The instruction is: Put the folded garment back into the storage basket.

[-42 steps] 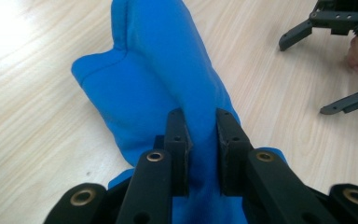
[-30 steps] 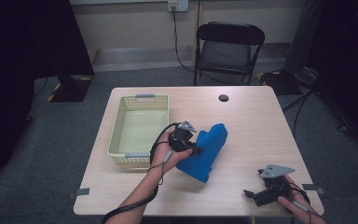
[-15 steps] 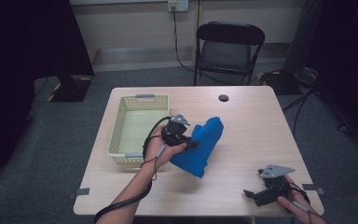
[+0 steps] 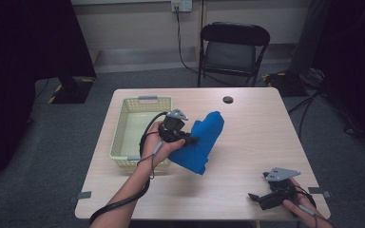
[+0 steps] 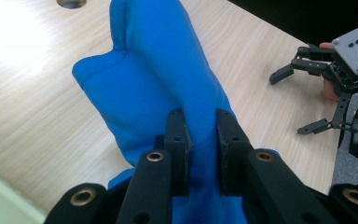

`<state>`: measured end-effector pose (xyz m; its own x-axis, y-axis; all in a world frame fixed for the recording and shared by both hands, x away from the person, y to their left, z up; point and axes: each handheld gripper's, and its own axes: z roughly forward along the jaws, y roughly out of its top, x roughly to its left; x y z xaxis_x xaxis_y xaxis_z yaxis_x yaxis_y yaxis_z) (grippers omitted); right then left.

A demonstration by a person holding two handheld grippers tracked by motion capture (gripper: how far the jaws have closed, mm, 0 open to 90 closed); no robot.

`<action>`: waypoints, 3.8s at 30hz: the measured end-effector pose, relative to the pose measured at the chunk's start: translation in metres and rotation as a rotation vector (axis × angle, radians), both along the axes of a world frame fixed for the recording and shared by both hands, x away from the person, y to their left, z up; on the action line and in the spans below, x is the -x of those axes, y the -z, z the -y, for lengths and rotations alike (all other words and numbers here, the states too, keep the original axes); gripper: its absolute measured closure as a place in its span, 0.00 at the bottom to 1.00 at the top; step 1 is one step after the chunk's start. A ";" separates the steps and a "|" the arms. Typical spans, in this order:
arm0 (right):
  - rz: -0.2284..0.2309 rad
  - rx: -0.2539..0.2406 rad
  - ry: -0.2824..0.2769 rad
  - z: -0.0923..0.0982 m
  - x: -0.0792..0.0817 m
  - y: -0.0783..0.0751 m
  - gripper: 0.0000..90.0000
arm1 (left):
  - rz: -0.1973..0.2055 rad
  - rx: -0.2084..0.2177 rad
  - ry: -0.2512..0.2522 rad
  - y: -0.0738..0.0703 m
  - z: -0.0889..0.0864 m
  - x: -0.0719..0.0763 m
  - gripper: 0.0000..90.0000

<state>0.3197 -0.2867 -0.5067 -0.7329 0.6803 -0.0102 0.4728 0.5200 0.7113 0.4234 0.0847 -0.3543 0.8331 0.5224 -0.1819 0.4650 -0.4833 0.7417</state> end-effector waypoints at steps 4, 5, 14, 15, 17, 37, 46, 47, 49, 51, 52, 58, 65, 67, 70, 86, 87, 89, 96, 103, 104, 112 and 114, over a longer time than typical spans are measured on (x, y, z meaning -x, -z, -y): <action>0.000 0.000 0.000 0.000 0.000 0.000 0.00 | -0.001 0.008 -0.004 -0.006 -0.007 -0.002 0.86; 0.000 0.000 0.000 0.000 0.000 0.000 0.00 | 0.002 0.012 -0.007 -0.007 -0.009 -0.002 0.86; 0.000 0.000 0.000 0.000 0.000 0.000 0.00 | 0.009 0.032 -0.038 -0.020 -0.025 -0.004 0.86; 0.000 0.000 0.000 0.000 0.000 0.000 0.00 | 0.010 0.034 -0.040 -0.021 -0.027 -0.005 0.86; 0.000 0.000 0.000 0.000 0.000 0.000 0.00 | 0.012 0.037 -0.049 -0.024 -0.031 -0.005 0.86; 0.001 0.001 0.000 0.000 0.000 0.000 0.00 | 0.035 0.043 -0.130 -0.039 -0.061 -0.012 0.86; 0.001 0.001 0.000 0.000 0.000 0.000 0.00 | 0.041 0.056 -0.163 -0.041 -0.071 -0.014 0.86; 0.001 0.001 0.000 0.000 0.000 0.000 0.00 | 0.041 0.059 -0.167 -0.042 -0.072 -0.015 0.86; 0.001 0.001 0.000 0.000 0.000 0.000 0.00 | 0.043 0.061 -0.172 -0.043 -0.074 -0.015 0.86; 0.001 0.001 0.000 0.000 0.000 0.000 0.00 | 0.046 0.058 -0.180 -0.043 -0.076 -0.015 0.86; 0.001 0.001 0.000 0.000 0.000 0.000 0.00 | 0.047 0.057 -0.182 -0.044 -0.077 -0.015 0.86; 0.001 0.001 0.000 0.000 0.000 0.000 0.00 | 0.045 0.071 -0.213 -0.044 -0.086 -0.016 0.86; 0.001 0.001 0.000 0.000 0.000 0.000 0.00 | 0.052 0.078 -0.246 -0.044 -0.097 -0.017 0.86; 0.001 0.001 0.000 0.000 0.000 0.000 0.00 | 0.050 0.076 -0.255 -0.043 -0.100 -0.017 0.86; 0.001 0.001 0.000 0.000 0.000 0.000 0.00 | 0.049 0.076 -0.268 -0.041 -0.105 -0.018 0.86; 0.000 0.001 0.000 0.000 0.000 0.000 0.00 | 0.048 0.063 -0.336 -0.027 -0.125 -0.025 0.86; 0.001 0.001 0.000 0.000 0.000 0.000 0.00 | 0.050 0.063 -0.341 -0.026 -0.127 -0.026 0.86; 0.000 0.001 0.000 0.000 0.000 0.000 0.00 | 0.048 0.059 -0.342 -0.023 -0.128 -0.028 0.86; 0.001 0.001 0.000 0.000 0.000 0.000 0.00 | 0.043 0.054 -0.365 -0.017 -0.133 -0.033 0.86; 0.000 0.001 0.000 0.000 0.000 0.000 0.00 | 0.040 0.051 -0.378 -0.011 -0.135 -0.037 0.86; 0.001 0.001 0.000 0.000 0.000 0.000 0.00 | 0.042 0.049 -0.383 -0.010 -0.136 -0.038 0.86; 0.000 0.001 0.000 0.000 0.000 0.000 0.00 | 0.029 0.039 -0.396 -0.005 -0.135 -0.045 0.86; 0.001 0.001 0.000 0.000 0.000 0.000 0.00 | 0.027 0.040 -0.399 -0.003 -0.135 -0.047 0.86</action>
<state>0.3198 -0.2867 -0.5067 -0.7329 0.6803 -0.0111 0.4725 0.5205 0.7112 0.4702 0.2200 -0.3513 0.5713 0.7986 -0.1893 0.5904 -0.2398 0.7707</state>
